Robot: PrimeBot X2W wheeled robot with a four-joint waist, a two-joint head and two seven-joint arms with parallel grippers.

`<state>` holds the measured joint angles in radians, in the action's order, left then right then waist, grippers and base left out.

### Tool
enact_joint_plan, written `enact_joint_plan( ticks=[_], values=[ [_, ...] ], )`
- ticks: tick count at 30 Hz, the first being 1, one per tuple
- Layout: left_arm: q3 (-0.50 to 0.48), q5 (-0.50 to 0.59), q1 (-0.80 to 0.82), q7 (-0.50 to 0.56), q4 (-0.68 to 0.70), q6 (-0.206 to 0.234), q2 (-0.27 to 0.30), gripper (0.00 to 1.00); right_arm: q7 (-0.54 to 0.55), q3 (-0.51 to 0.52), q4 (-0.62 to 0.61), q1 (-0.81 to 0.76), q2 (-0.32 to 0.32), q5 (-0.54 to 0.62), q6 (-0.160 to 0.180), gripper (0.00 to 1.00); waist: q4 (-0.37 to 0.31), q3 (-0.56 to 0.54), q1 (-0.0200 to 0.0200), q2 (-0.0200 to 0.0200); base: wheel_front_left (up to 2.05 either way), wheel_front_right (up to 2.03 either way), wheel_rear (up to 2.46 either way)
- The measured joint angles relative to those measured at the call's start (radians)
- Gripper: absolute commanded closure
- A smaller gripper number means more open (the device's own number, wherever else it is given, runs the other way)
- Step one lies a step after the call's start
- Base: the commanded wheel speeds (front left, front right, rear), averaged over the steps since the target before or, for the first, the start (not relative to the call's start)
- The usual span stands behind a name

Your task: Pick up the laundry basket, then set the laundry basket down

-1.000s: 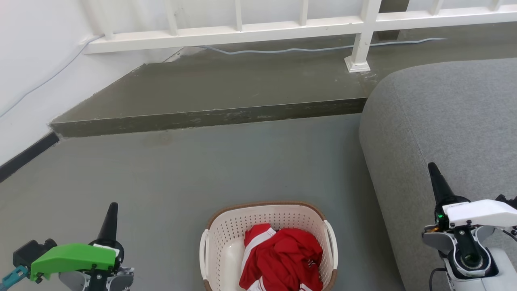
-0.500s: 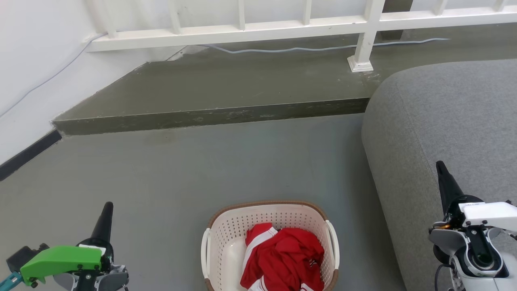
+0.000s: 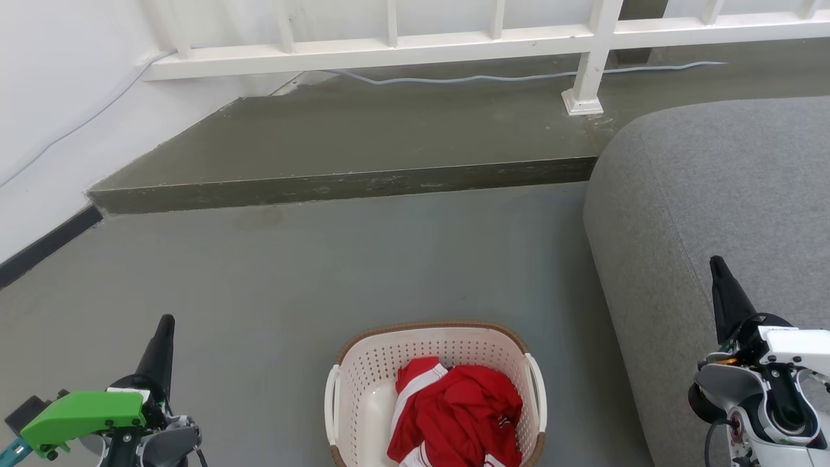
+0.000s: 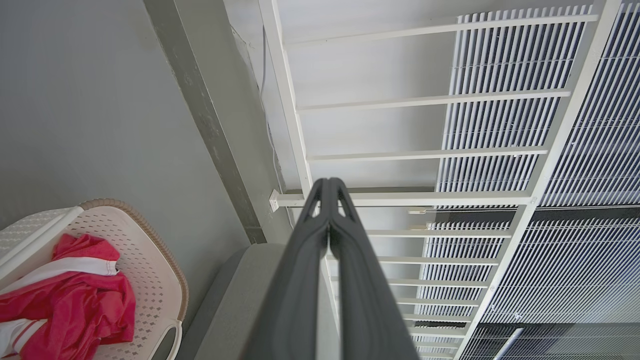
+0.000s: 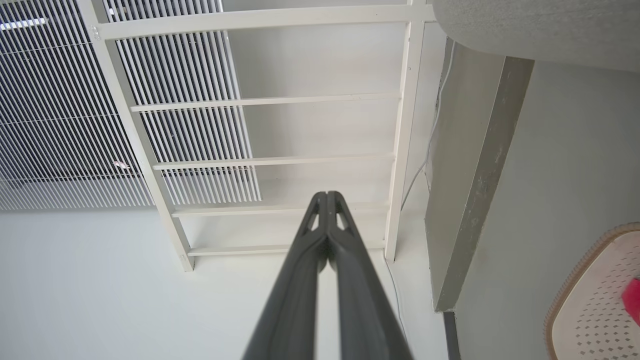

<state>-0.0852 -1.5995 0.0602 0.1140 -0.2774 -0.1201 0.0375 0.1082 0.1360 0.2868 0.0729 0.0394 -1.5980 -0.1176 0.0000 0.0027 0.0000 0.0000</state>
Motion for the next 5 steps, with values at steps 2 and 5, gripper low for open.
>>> enact_joint_plan(
  ticks=[2, 5],
  values=[
    [-0.001, 0.0, 0.002, 0.0, 0.0, 0.0, 0.0, 1.0, 0.0, 0.001, 0.0, 0.0, 0.0, -0.001, -0.001, 1.0, 0.0, 0.0, 0.0, 0.0, 0.0, 0.0, 0.0],
    [-0.001, 0.0, 0.002, 0.0, 0.0, 0.0, 0.0, 1.0, 0.0, 0.001, 0.0, 0.0, 0.0, -0.001, -0.001, 1.0, 0.0, 0.0, 0.0, 0.0, 0.0, 0.0, 0.0]
  ],
)
